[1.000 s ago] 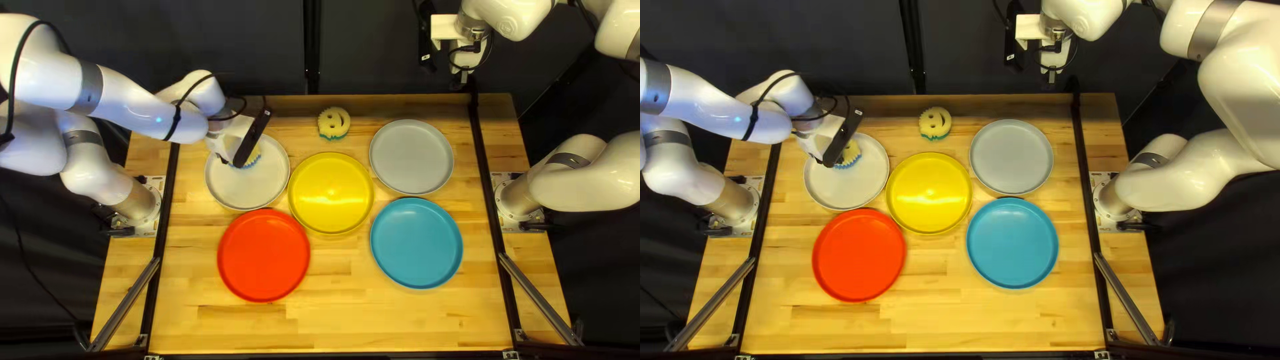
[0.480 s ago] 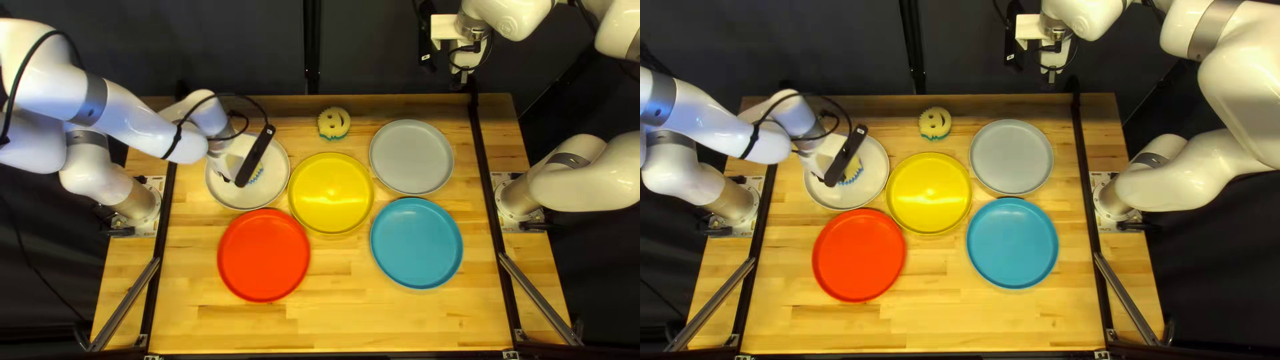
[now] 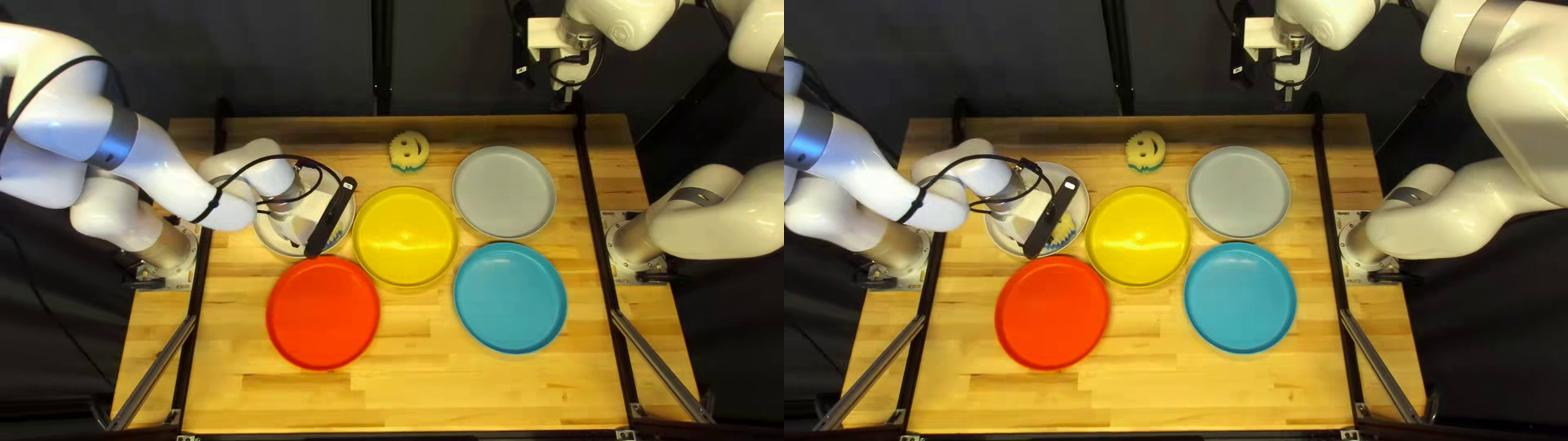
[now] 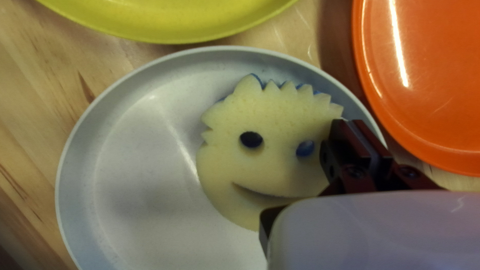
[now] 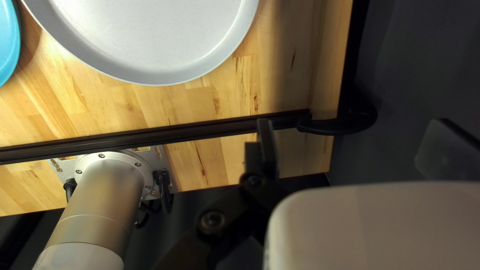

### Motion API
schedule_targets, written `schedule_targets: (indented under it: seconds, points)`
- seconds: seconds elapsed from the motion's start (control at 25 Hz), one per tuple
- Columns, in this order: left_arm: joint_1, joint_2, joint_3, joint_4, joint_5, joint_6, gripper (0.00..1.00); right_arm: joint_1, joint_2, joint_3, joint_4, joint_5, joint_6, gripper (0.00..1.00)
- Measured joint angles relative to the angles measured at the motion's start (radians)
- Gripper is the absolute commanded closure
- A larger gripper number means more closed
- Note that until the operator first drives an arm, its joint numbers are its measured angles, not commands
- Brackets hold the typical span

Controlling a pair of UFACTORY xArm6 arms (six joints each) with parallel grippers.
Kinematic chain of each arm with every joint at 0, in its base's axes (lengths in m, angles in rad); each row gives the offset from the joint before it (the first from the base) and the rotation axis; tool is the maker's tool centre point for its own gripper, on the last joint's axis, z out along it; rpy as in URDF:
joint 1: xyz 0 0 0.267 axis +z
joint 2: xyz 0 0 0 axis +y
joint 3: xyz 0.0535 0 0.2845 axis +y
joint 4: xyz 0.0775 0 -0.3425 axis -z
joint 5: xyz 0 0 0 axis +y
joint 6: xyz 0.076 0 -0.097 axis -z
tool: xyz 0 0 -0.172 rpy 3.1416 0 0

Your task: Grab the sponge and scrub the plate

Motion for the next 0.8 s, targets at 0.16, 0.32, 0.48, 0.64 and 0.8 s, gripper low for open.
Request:
schedule_targets:
  seconds: [0.16,0.32,0.48,0.64,0.8]
  points:
    - [0.119,-0.036,0.028,0.009,0.056,0.082,1.0,0.0,0.0,0.0,0.0,0.0,0.0,0.0]
    - [0.23,-0.083,0.062,0.022,0.112,0.153,1.0,0.0,0.0,0.0,0.0,0.0,0.0,0.0]
    - [0.22,-0.094,0.077,0.013,0.118,0.152,1.0,0.0,0.0,0.0,0.0,0.0,0.0,0.0]
    - [0.098,-0.029,0.056,-0.038,0.057,0.11,1.0,0.0,0.0,0.0,0.0,0.0,0.0,0.0]
    - [-0.049,0.054,-0.002,-0.1,-0.017,0.049,1.0,0.0,0.0,0.0,0.0,0.0,0.0,0.0]
